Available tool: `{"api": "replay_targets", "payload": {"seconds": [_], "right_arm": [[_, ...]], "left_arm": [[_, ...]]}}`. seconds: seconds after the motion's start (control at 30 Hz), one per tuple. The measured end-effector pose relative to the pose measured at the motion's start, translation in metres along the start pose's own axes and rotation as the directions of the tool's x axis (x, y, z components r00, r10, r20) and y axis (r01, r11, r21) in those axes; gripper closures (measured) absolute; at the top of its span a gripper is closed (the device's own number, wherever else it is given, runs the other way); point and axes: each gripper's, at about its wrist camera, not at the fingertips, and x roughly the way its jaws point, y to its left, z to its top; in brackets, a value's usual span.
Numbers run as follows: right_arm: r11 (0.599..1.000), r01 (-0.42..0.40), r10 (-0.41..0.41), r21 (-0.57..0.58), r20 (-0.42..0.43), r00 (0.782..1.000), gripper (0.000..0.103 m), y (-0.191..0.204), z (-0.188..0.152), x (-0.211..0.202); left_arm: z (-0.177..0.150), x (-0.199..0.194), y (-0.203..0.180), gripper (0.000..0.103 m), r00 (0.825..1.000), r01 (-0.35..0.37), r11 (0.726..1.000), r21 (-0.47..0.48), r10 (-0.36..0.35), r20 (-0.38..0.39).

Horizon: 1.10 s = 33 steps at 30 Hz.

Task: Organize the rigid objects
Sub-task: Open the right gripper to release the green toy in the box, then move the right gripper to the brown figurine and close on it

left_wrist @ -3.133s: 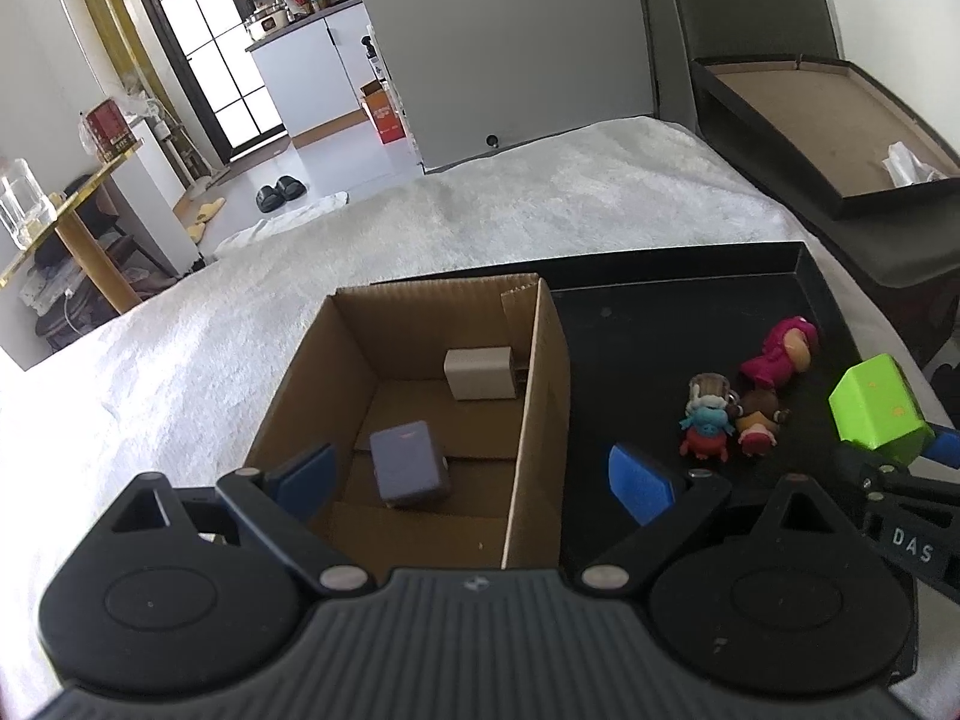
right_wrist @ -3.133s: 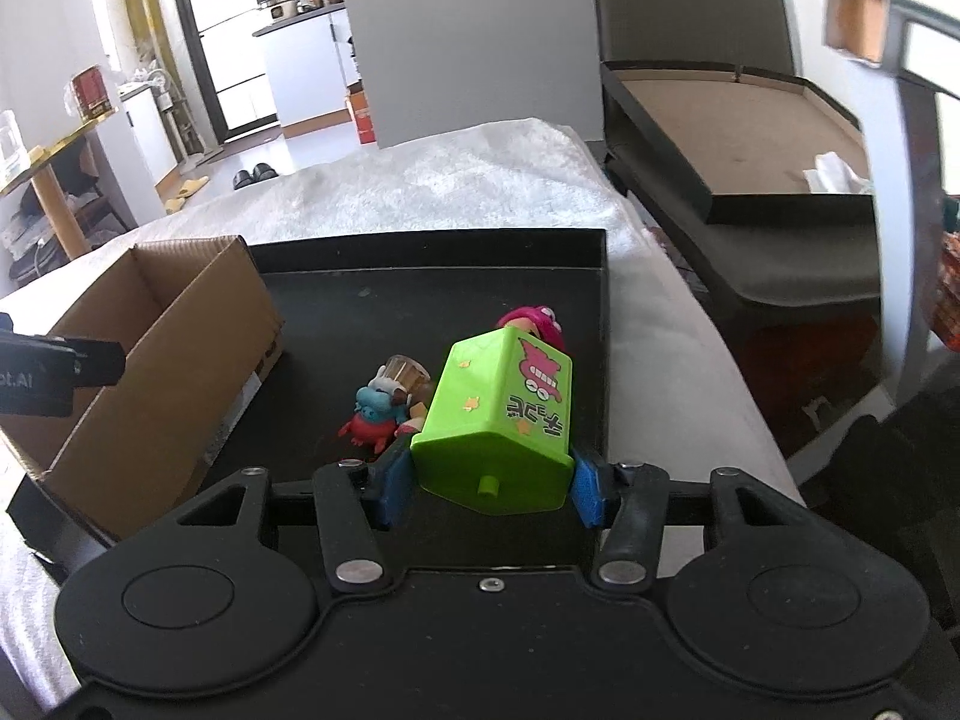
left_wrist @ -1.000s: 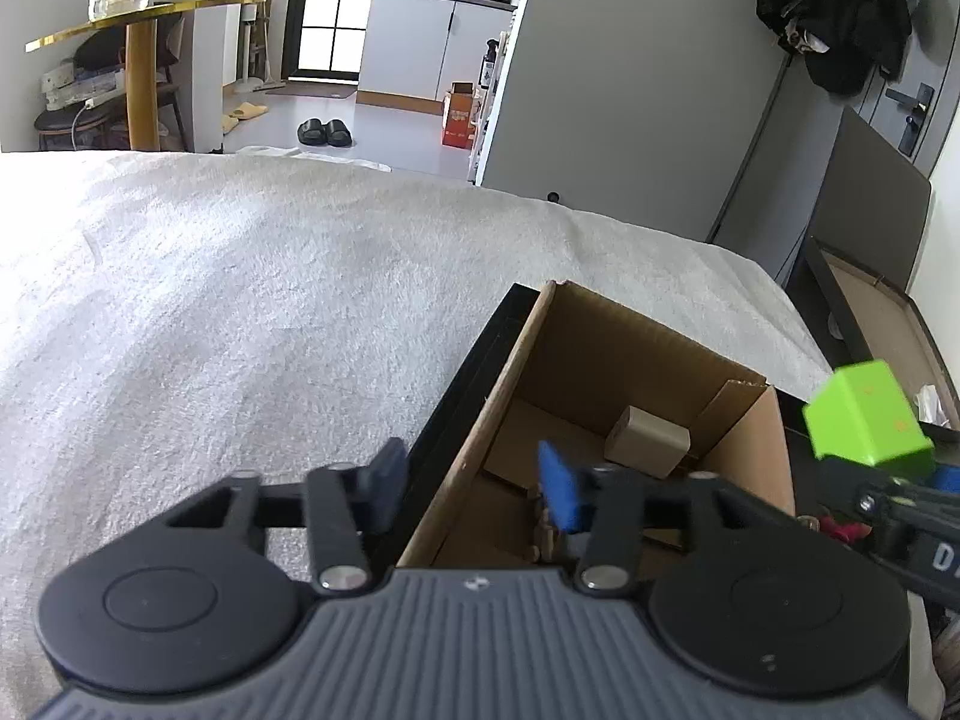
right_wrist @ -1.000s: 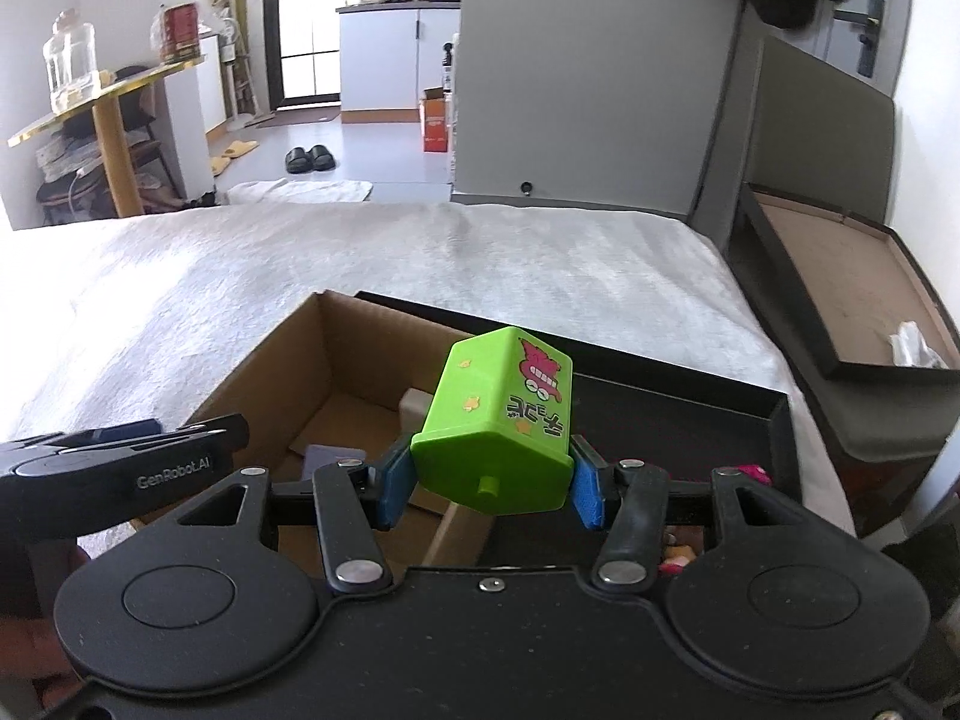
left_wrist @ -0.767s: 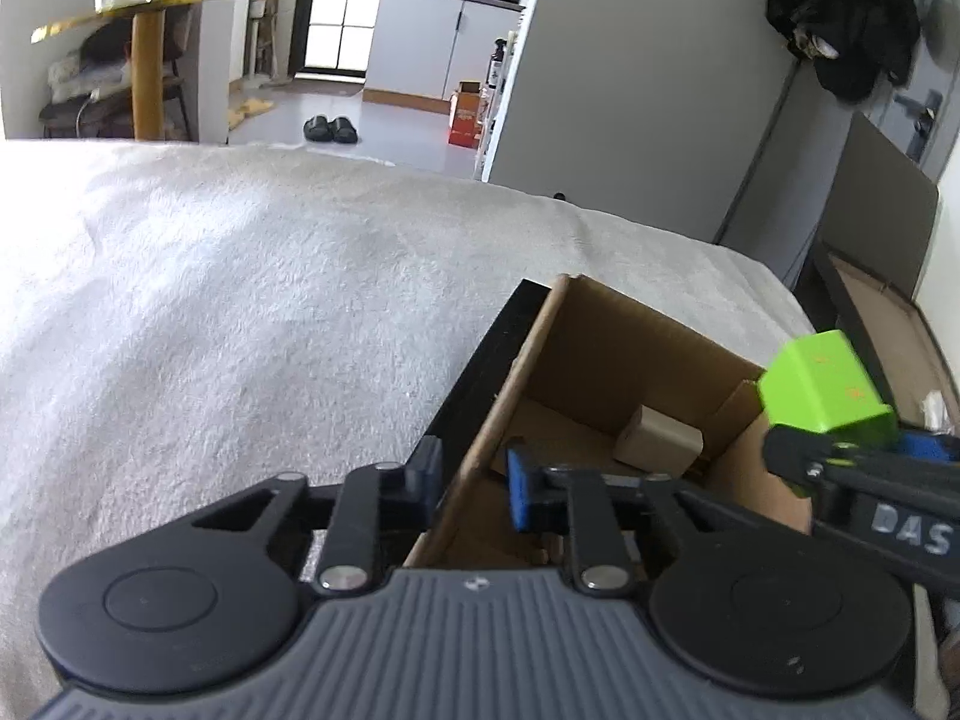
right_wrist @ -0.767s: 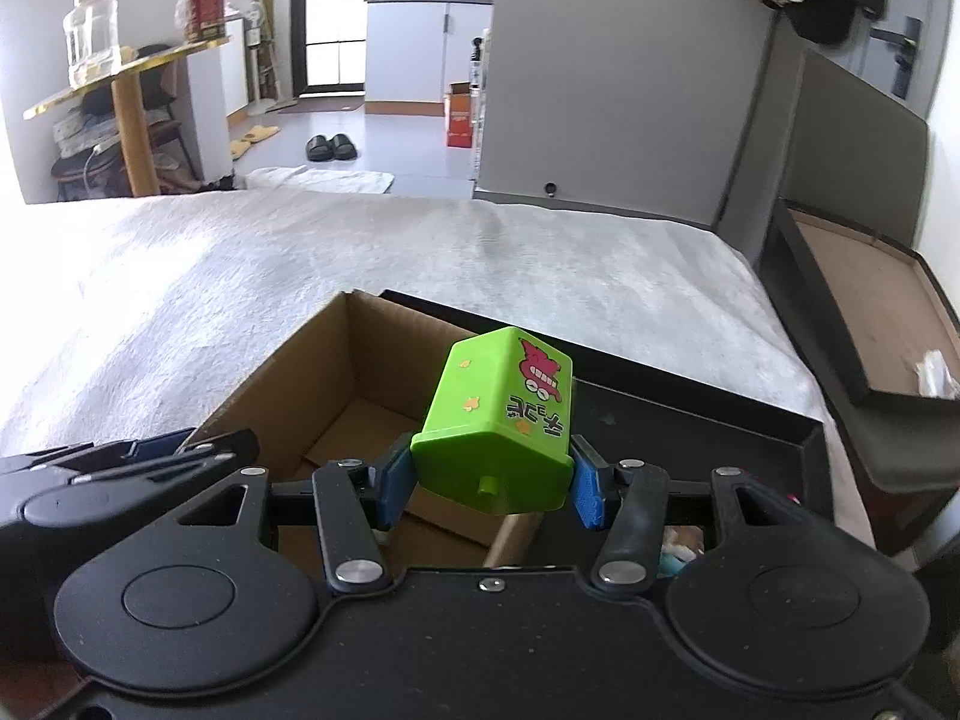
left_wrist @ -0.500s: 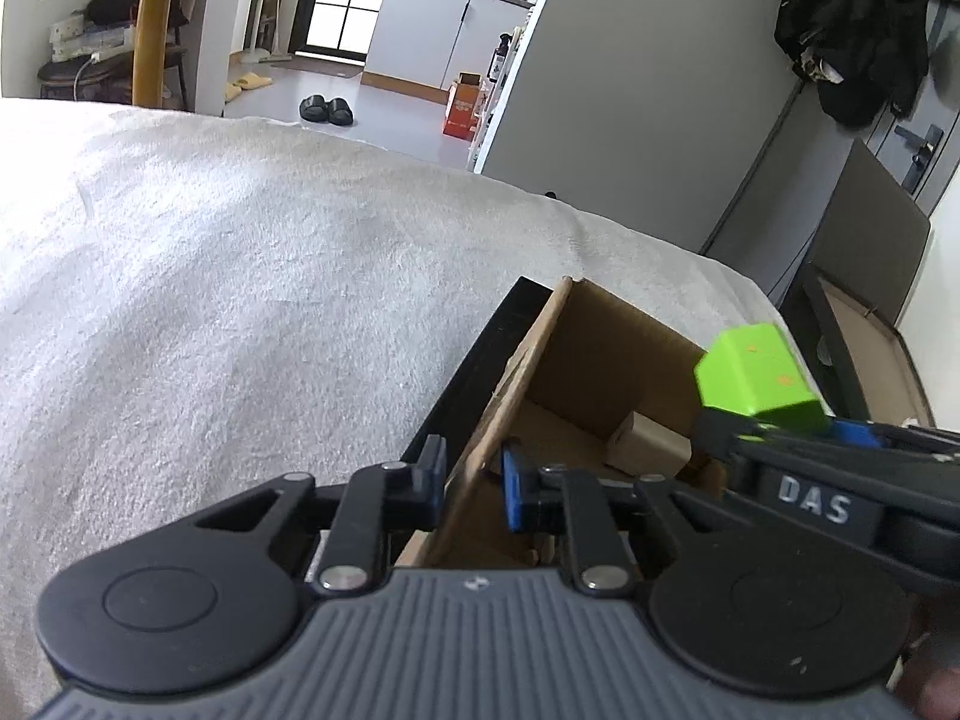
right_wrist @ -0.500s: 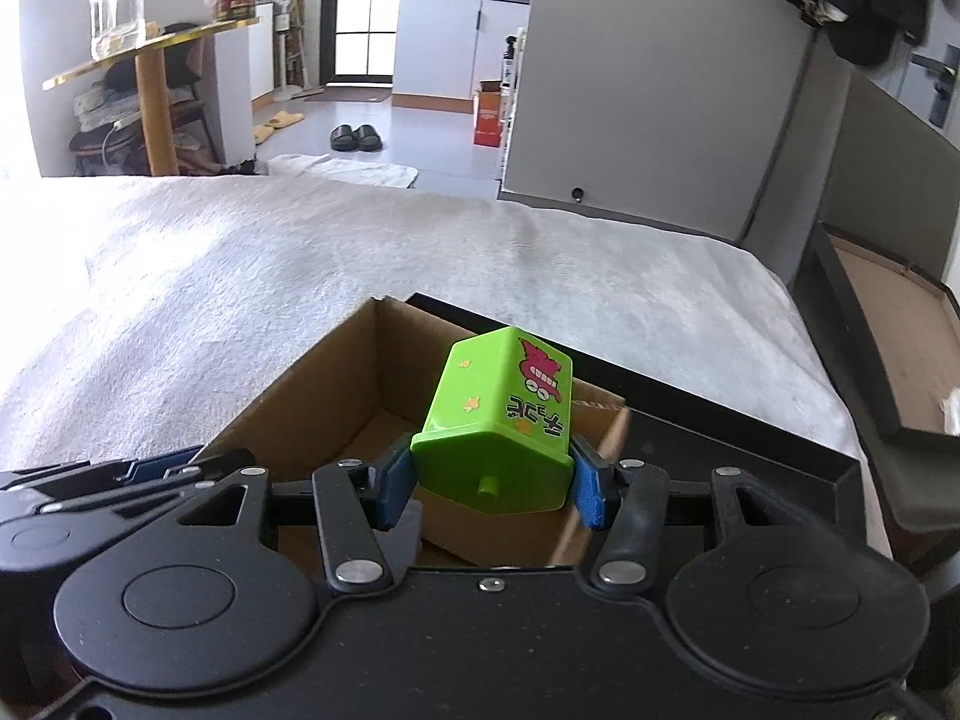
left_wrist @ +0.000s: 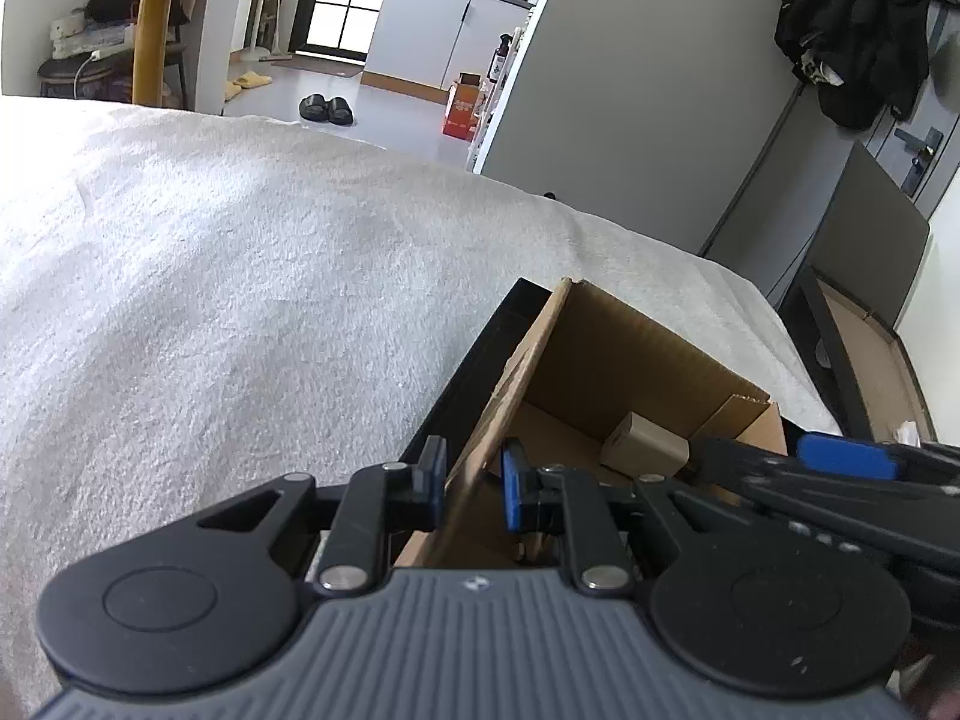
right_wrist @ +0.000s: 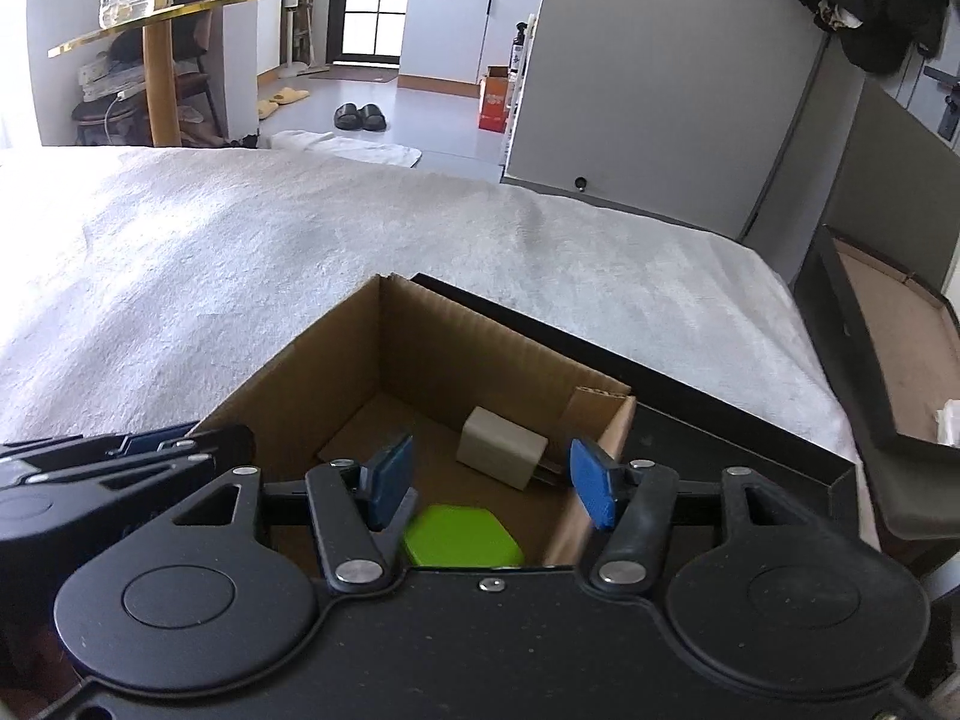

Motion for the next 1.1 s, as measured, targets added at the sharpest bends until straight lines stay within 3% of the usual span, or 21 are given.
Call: {"api": "replay_targets", "payload": {"seconds": [0.23,0.47,0.7,0.97,1.1], "right_arm": [[0.999,0.015,-0.016,0.035,0.015,1.0,0.046,-0.015,-0.009,-0.019],[0.997,0.038,-0.04,0.061,0.035,0.999,0.046,-0.037,-0.018,-0.037],[0.992,0.069,-0.073,0.106,0.033,0.997,0.046,-0.063,-0.031,-0.046],[0.986,0.084,-0.088,0.143,0.028,0.996,0.046,-0.083,-0.041,-0.047],[0.984,0.085,-0.089,0.155,0.018,0.996,0.046,-0.091,-0.047,-0.044]], "left_arm": [[0.0,-0.002,-0.007,0.084,1.0,-0.031,0.999,0.034,0.031,-0.001],[0.003,-0.016,-0.02,0.081,0.994,-0.095,0.991,0.09,0.091,0.053],[0.005,-0.03,-0.031,0.07,0.993,-0.094,0.988,0.123,0.085,0.08],[0.001,-0.03,-0.052,0.068,0.995,-0.08,0.979,0.187,0.068,0.073],[-0.005,-0.029,-0.064,0.057,0.996,-0.073,0.972,0.223,0.061,0.062]]}}
